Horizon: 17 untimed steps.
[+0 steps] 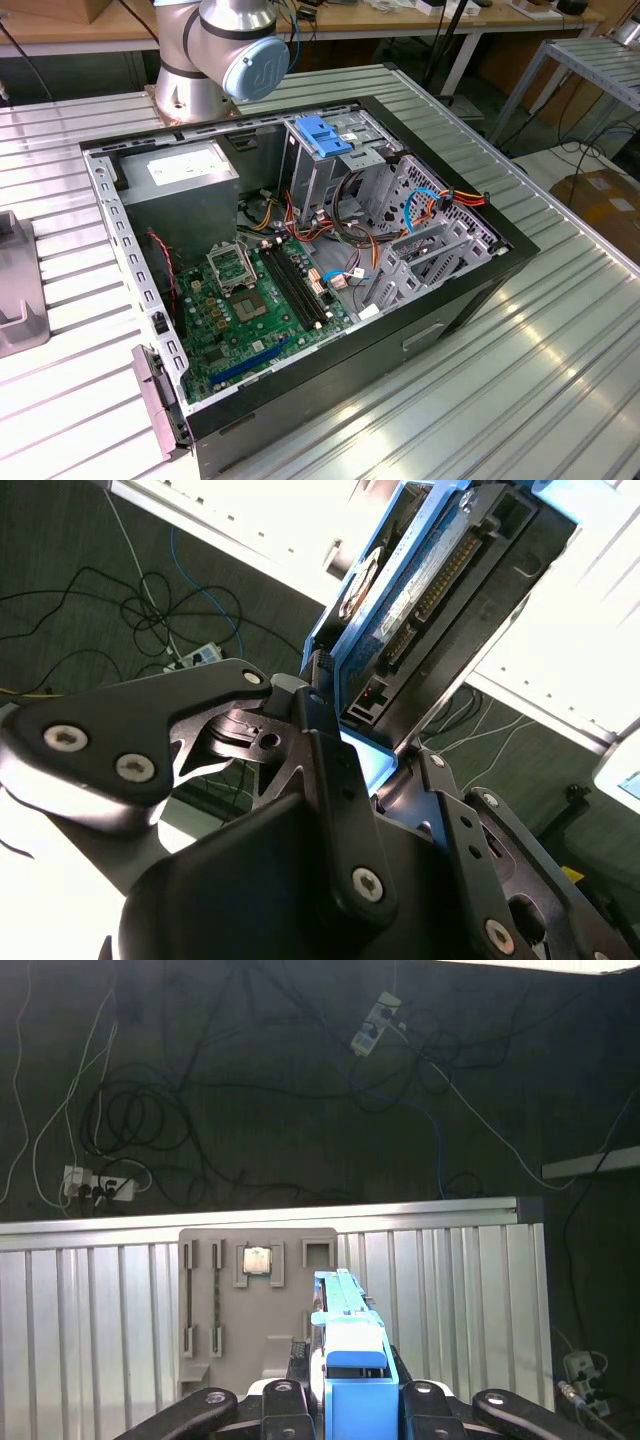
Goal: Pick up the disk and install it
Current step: 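Pick up the disk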
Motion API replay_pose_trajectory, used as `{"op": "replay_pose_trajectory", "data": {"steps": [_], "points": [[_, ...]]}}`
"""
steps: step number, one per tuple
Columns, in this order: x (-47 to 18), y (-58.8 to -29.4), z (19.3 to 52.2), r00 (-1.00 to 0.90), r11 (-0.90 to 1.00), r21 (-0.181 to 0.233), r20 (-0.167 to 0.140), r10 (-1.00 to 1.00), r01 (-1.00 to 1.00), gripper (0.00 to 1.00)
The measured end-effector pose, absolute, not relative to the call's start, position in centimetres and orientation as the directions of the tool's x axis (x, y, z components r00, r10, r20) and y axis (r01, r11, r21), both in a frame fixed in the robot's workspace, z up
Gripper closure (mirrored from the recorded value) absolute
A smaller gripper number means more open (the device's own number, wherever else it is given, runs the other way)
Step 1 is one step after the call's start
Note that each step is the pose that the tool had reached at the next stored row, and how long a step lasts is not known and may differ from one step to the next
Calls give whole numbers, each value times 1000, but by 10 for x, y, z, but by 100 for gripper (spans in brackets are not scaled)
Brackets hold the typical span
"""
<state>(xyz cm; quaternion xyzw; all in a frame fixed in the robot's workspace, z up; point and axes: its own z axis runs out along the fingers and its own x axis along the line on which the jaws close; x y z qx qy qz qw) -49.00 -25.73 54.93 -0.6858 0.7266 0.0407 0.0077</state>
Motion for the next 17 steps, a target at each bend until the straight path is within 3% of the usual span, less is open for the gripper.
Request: {"op": "replay_pose_trajectory", "data": {"steps": [17], "points": [[-490, -263, 549, -59, 56, 49, -67, -996, -997, 63]]}}
